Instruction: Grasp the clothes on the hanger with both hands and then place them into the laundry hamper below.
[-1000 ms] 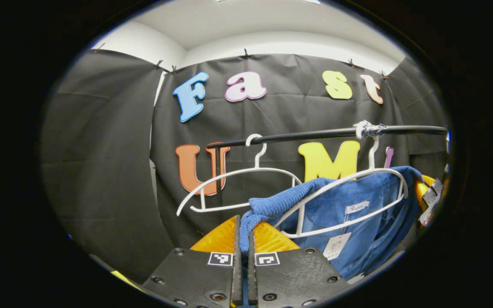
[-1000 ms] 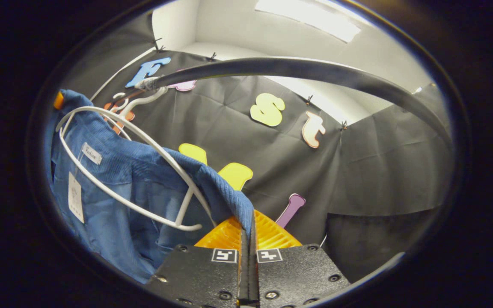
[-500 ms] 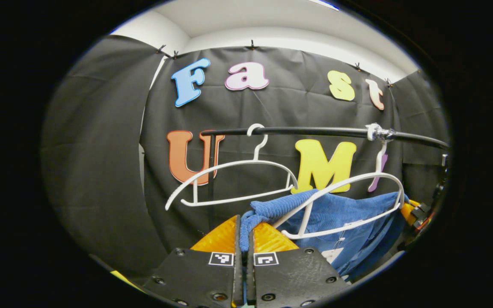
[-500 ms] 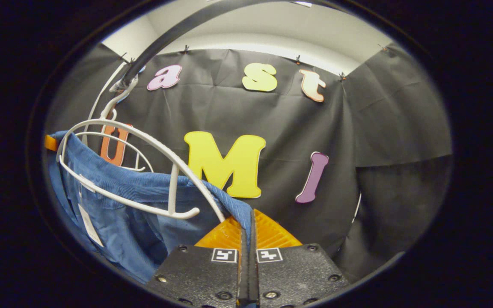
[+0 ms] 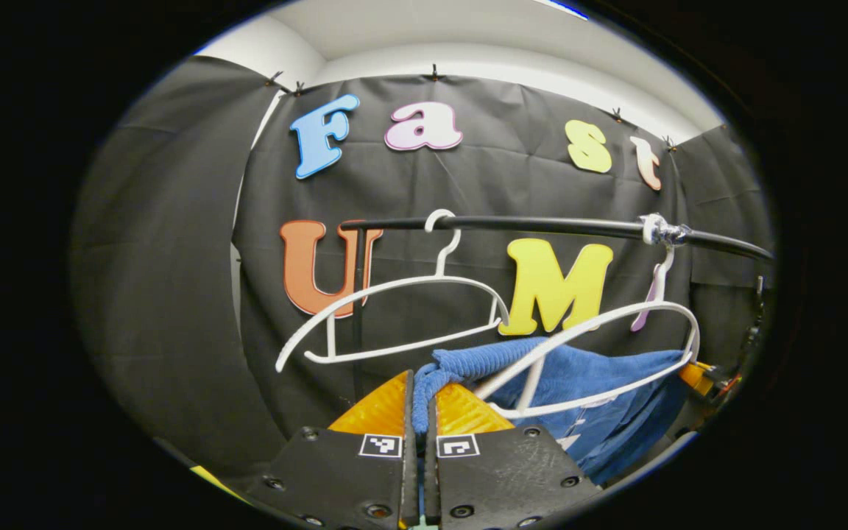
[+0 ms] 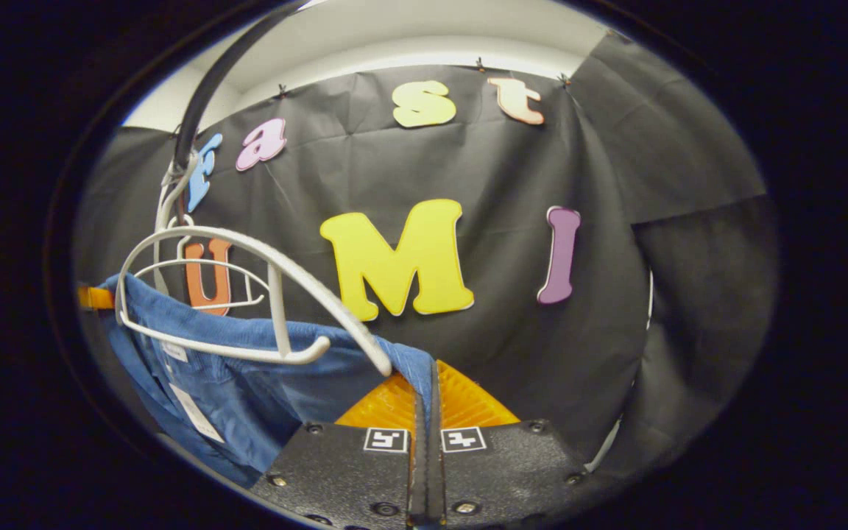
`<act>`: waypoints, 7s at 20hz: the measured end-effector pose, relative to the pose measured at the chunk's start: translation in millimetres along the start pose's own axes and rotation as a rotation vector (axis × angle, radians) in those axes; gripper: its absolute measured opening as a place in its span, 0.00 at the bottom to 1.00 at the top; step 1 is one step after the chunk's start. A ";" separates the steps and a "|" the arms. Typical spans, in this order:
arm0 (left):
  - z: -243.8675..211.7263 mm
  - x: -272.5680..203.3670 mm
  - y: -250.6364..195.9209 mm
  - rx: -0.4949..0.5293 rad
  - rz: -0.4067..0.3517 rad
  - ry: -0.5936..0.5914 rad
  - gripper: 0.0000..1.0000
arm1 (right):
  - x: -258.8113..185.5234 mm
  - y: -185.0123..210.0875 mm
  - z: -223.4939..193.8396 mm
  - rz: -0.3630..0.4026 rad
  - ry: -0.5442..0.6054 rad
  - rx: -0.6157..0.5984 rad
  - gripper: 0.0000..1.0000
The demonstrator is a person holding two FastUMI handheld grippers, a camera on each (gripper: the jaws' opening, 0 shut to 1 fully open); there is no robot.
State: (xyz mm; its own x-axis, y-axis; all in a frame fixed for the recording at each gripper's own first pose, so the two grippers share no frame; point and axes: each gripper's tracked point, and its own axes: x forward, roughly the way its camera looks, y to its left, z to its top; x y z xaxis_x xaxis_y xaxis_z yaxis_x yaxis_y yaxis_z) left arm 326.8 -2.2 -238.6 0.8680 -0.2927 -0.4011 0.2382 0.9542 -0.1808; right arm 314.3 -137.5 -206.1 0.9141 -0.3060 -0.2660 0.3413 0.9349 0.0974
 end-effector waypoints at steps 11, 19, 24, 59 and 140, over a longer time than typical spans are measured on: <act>-38.1 23.5 17.4 -0.149 -0.106 0.123 0.03 | 22.9 0.5 -32.6 0.114 0.188 0.195 0.04; -91.4 11.0 30.0 -0.207 -0.102 0.210 0.04 | 19.7 6.7 -78.3 0.157 0.345 0.300 0.03; -113.6 -10.2 27.3 -0.217 -0.106 0.247 0.04 | 2.1 9.2 -101.6 0.161 0.412 0.345 0.04; -62.0 -115.2 -136.2 -0.247 -0.452 0.139 0.04 | -133.0 200.3 -93.4 0.708 0.641 0.900 0.03; 74.0 -353.9 -137.6 0.097 0.000 -0.302 0.87 | -432.2 4.1 121.5 0.161 -0.260 -0.184 1.00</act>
State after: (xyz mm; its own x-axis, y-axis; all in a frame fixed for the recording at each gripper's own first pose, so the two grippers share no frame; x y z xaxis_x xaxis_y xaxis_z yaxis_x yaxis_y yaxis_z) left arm 19.2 -25.3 -5.3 0.9548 -0.2747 -0.1134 0.2656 0.9600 -0.0888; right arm -52.8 -23.2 25.8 0.9862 -0.1652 -0.0057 0.1645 0.9844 -0.0629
